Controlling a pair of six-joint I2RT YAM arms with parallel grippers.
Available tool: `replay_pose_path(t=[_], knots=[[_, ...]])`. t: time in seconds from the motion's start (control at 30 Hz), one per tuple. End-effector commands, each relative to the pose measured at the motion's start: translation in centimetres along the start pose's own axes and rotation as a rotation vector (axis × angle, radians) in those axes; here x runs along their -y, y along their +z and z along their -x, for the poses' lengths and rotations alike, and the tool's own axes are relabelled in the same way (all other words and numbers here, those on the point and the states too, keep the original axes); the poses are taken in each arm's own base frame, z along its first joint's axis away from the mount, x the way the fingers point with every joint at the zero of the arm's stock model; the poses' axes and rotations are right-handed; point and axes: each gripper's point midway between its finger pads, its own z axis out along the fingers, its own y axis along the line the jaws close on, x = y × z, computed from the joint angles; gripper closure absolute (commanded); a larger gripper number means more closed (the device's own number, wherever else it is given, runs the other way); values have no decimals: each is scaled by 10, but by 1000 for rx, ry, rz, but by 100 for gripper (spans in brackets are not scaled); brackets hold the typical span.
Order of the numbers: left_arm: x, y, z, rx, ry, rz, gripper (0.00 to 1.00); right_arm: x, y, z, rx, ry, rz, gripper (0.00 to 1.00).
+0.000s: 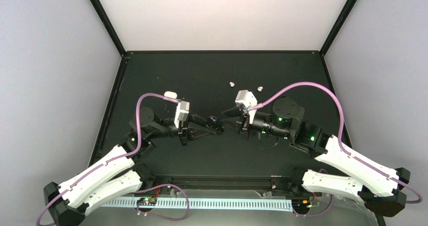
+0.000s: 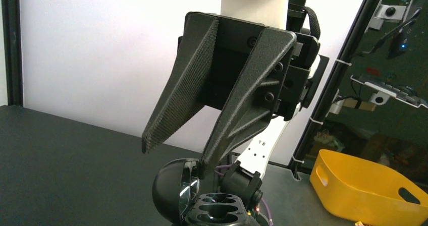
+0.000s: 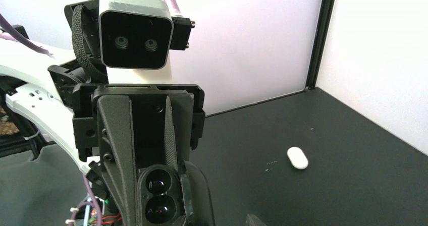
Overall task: Insert the wireless bluetooth earbuds into the charging case
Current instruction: Adjust the charging case.
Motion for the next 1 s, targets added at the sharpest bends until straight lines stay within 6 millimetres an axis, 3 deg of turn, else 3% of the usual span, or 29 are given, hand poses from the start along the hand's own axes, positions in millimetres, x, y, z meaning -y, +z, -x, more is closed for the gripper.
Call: replay_pose_path(t=[0.0, 0.27, 0.57, 0.67, 0.77, 0.97], knots=[[10, -3, 11, 31, 54, -21, 98, 5, -8, 18, 49, -4, -38, 69], [13, -7, 14, 44, 78, -14, 98, 8, -7, 17, 42, 2, -55, 57], [-2, -16, 16, 98, 67, 99, 99, -9, -29, 44, 127, 74, 20, 41], [-5, -19, 16, 111, 62, 127, 98, -3, -37, 45, 147, 103, -18, 38], [-7, -22, 13, 112, 59, 143, 98, 33, -40, 23, 129, 169, -218, 35], [-4, -25, 1, 90, 41, 122, 98, 116, -50, -84, -25, 434, -627, 35]])
